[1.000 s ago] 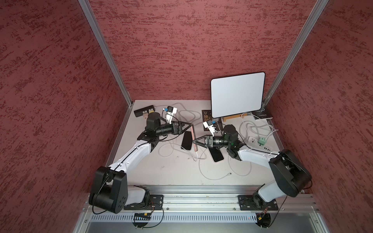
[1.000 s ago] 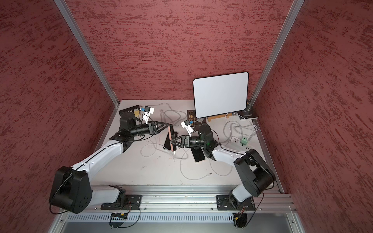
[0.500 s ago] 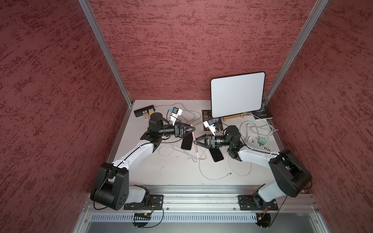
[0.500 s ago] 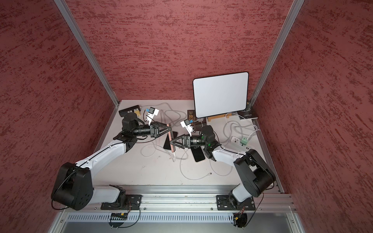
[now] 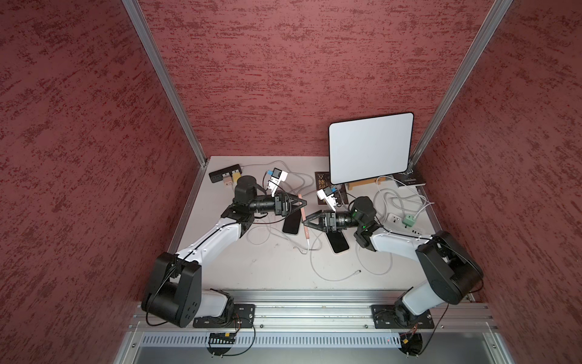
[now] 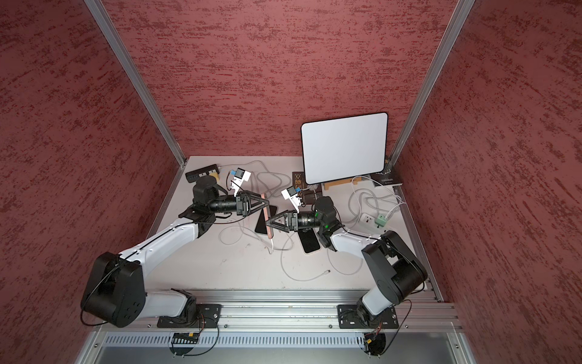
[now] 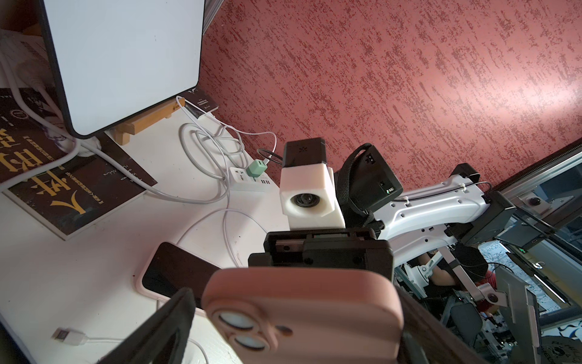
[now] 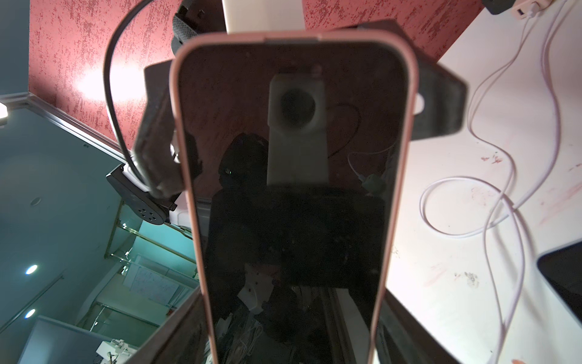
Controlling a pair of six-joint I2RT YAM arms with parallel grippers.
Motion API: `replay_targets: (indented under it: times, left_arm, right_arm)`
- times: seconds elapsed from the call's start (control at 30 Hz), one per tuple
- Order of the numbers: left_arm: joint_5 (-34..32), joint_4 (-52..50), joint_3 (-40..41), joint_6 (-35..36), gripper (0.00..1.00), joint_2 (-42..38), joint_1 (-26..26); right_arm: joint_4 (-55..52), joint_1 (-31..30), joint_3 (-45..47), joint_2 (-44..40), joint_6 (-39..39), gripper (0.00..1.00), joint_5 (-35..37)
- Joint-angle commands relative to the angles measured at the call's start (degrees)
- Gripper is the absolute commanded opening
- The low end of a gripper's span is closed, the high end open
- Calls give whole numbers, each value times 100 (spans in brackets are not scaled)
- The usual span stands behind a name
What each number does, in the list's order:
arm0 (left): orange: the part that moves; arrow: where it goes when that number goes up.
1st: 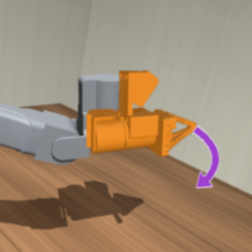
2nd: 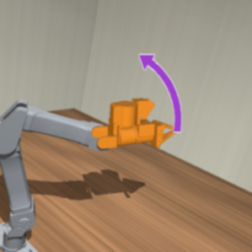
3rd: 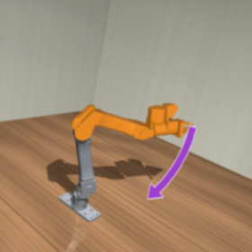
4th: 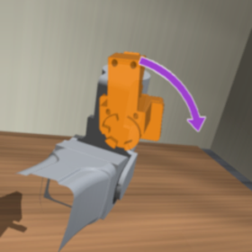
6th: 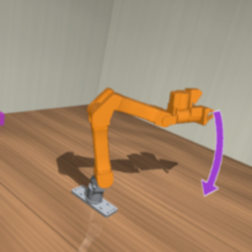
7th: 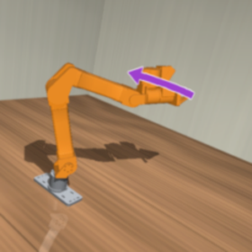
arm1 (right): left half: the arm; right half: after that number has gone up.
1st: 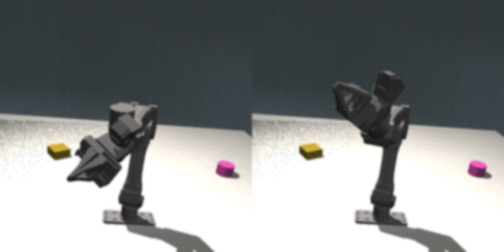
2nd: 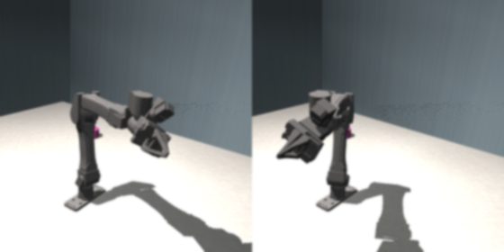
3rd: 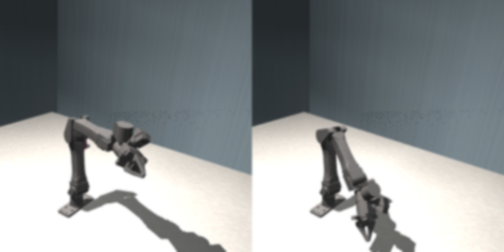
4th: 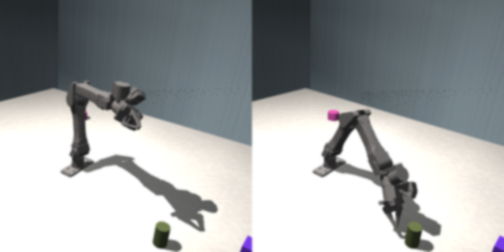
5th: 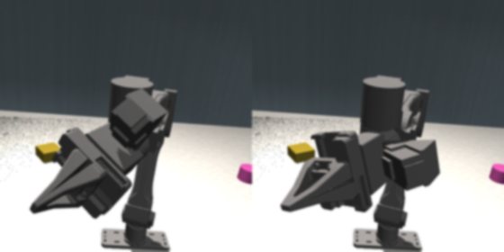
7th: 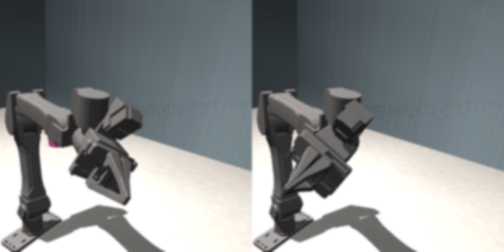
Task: Unplug the charging cable from the phone
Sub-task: Pick up the phone at the center of the board.
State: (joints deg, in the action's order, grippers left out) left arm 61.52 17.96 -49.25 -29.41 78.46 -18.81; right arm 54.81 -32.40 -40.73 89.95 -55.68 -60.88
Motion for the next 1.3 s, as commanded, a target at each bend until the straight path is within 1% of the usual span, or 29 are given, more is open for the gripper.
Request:
replay_targets:
  times: [0.0, 0.13, 0.43, 0.53, 0.57, 0.63, 0.73, 0.8, 0.83, 0.87, 0.97, 1.1, 1.27]
  left_arm:
    - [-4, -295, -77, 243, 91, 37, -105]
    - [8, -311, -84, 261, 83, 32, -114]
    - [-8, -258, -59, 240, 54, -54, -92]
    - [-17, -245, -52, 228, 44, -91, -51]
    - [-23, -230, -40, 213, 39, -101, -37]
    - [-61, -196, -20, 171, 30, -121, 10]
    - [-131, -39, 23, 27, 18, -141, 117]
    - [-187, 131, 79, -126, 13, -161, 218]
    - [-200, 218, 102, -207, 11, -170, 266]
    - [-201, 298, 128, -268, 10, -189, 290]
    - [-225, 321, 144, -297, 10, -248, 321]
    - [-297, 155, 112, -185, 10, -253, 317]
    - [-315, 108, 102, -148, 10, -245, 316]
  right_arm:
    - [563, -3, -110, -98, 144, 19, -38]
    - [528, -2, -104, -92, 152, 19, -38]
    - [414, -1, -84, -108, 222, 23, -8]
    - [334, 2, -72, -133, 271, 27, 10]
    - [286, 2, -68, -146, 297, 31, 23]
    - [95, -3, -59, -204, 409, 43, 48]
    - [-297, 4, -3, -362, 705, 72, 108]
    - [-355, -3, 87, -474, 816, 85, 77]
    - [-421, 0, 125, -521, 874, 97, 68]
    - [-529, -1, 157, -569, 959, 99, 66]
    - [-899, 0, 286, -621, 1233, 99, 74]
    - [-1242, -2, 483, -947, 1503, 99, 83]
    - [-2444, -3, 544, -1361, 2298, 99, 277]
